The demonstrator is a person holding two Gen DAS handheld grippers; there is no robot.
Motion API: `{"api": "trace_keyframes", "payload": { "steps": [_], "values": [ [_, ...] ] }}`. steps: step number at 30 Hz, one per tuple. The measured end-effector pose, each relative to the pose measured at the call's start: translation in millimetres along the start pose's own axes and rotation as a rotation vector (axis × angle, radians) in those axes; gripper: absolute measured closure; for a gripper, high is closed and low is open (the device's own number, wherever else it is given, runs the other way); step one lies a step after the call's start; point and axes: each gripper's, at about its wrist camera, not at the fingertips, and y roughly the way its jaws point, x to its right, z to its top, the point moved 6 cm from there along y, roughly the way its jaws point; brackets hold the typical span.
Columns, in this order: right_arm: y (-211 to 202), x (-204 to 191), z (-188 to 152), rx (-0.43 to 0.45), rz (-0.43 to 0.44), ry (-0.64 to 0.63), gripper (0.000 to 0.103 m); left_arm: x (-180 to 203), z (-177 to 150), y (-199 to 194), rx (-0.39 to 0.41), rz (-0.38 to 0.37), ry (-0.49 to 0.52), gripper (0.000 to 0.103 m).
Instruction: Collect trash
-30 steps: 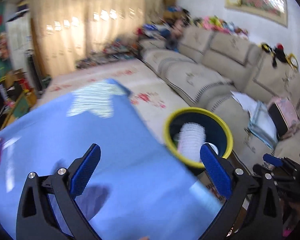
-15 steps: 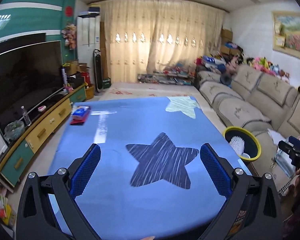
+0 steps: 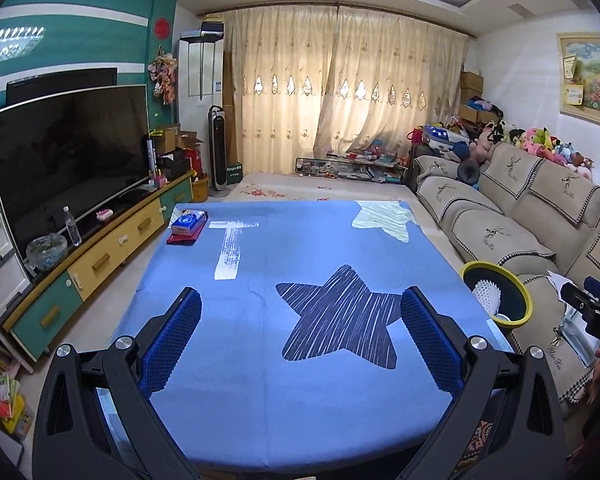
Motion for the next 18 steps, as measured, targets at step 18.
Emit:
{"api": "trace_keyframes", "payload": {
  "steps": [18],
  "values": [
    [8.1,1.1,-4.4,-0.013,-0.007,-0.003,0.007,6.9,1.3,7.5,-0.005,0.002,0.009,0.005]
  ]
}}
